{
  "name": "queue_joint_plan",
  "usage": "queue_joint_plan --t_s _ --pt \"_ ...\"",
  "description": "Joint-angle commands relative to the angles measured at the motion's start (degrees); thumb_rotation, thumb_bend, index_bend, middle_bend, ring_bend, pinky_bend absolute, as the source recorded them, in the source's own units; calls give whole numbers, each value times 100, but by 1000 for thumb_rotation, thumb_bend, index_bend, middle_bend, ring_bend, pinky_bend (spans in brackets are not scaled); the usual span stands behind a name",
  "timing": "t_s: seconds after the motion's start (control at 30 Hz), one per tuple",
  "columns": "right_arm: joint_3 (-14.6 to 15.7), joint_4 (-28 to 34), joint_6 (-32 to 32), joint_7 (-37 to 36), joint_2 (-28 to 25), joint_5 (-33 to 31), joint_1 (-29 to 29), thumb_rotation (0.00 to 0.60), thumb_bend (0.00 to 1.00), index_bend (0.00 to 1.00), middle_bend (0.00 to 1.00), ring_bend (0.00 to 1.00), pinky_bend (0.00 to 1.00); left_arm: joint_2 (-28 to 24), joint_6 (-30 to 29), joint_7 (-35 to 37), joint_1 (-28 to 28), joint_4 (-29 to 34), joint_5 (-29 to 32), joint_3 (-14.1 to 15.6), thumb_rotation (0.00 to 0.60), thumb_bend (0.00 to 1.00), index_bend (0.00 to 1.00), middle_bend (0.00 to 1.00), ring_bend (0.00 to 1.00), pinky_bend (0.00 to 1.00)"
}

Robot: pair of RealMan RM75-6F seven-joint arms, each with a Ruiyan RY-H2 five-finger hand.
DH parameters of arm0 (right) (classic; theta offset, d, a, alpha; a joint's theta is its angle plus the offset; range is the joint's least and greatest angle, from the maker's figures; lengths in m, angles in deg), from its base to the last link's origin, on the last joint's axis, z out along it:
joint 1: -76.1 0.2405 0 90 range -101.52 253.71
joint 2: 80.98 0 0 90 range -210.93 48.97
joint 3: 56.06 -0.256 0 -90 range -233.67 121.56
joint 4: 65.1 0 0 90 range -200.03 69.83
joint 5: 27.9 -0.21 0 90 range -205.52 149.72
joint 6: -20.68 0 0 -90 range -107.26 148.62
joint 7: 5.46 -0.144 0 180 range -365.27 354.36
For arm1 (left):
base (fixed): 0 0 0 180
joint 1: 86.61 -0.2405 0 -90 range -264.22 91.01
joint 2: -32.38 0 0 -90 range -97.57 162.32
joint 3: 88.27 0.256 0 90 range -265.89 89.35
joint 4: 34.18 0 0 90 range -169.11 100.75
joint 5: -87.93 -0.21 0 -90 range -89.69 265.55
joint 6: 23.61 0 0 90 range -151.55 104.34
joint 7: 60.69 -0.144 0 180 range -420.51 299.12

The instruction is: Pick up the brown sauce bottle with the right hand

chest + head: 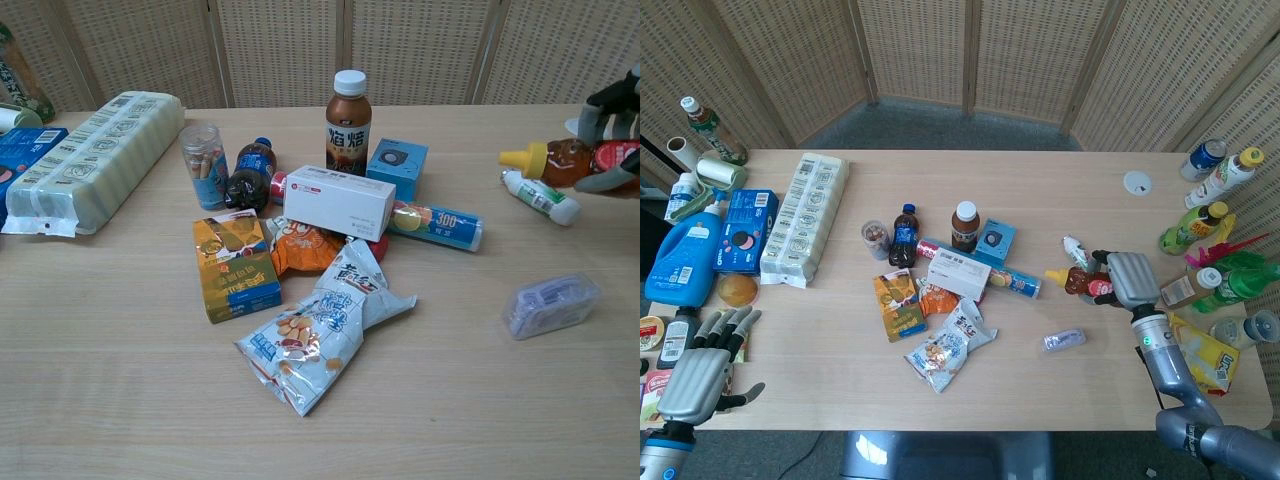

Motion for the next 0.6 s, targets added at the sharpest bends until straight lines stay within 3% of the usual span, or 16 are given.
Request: queue_joint_plan --t_s 0.03,0.33,0.6 --pt "-228 773 335 214 -528 -53 -107 600 103 797 1000 742 810 -5 -14 15 -9 -5 -26 10 600 221 68 24 0 0" --pt "-600 2063 724 362 -1253 -132 -165 600 99 794 1000 743 810 -33 -149 69 -87 18 -214 74 600 223 68 24 0 0" --pt "-654 2577 837 586 -1520 -246 -172 600 99 794 1000 743 809 -34 -205 202 -151 -70 -259 115 600 222 69 24 0 0"
